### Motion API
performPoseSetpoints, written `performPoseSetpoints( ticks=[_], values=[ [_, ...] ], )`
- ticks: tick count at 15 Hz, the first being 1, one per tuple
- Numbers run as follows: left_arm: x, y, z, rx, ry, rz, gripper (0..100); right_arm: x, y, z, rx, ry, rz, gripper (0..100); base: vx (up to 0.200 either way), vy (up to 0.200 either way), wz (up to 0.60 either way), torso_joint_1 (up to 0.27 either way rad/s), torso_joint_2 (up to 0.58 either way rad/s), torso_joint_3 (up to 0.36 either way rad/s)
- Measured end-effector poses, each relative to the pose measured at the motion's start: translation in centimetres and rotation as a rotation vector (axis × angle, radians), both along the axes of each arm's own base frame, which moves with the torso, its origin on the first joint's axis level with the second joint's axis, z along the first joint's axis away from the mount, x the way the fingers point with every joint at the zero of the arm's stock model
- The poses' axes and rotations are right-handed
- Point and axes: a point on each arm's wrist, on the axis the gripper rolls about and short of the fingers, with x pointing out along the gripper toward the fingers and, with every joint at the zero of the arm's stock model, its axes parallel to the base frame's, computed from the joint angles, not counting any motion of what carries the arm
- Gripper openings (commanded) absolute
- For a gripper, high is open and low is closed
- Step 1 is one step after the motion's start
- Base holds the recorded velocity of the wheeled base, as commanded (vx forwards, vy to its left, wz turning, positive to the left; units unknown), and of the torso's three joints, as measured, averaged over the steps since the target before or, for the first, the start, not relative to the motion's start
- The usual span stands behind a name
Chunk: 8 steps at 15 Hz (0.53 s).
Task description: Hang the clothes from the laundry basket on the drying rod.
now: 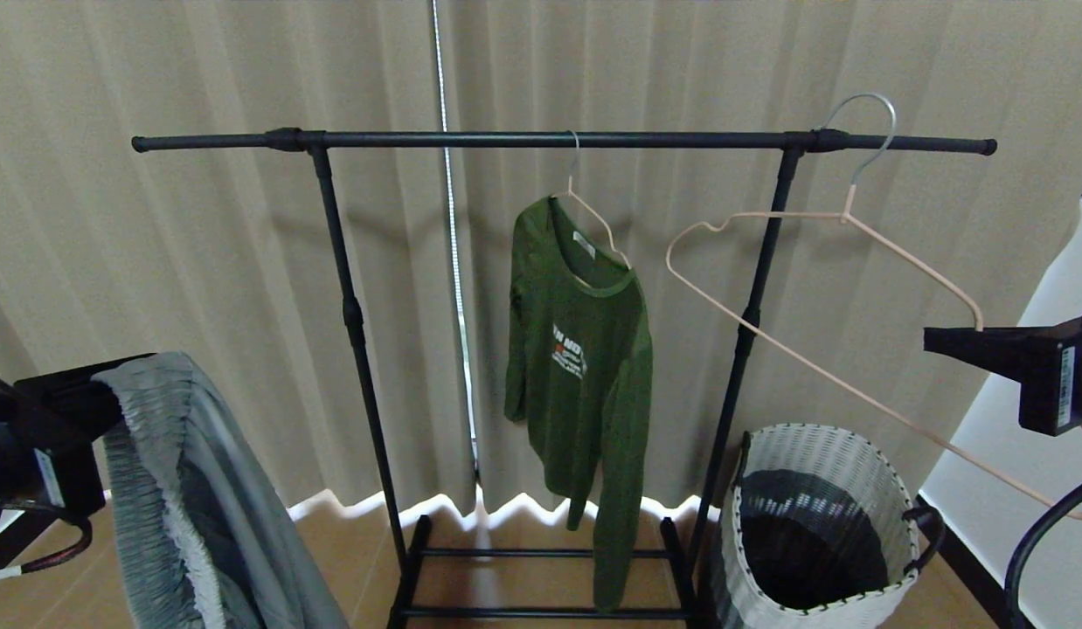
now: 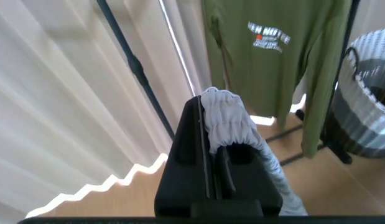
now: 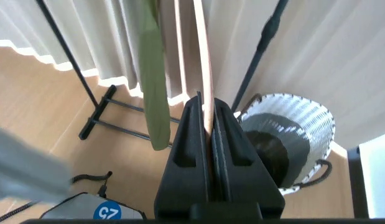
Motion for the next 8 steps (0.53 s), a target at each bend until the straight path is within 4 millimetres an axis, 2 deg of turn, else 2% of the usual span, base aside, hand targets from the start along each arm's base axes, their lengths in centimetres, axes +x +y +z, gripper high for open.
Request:
performPoseSetpoints(
  ticks=[5, 8],
  values=[
    [0.12, 0.0, -0.16, 0.001, 0.014, 0.005, 0, -0.11, -0.04, -0.17, 0.004, 0.001, -0.002, 0, 0.0, 0.0, 0.0, 0.0, 0.0, 0.0],
    [0.75, -0.11, -0.32, 0.021, 0.033, 0.073, 0, 0.17, 0.18, -0.09, 0.042, -0.057, 0.029, 0, 0.0, 0.0, 0.0, 0.0, 0.0, 0.0]
  ],
)
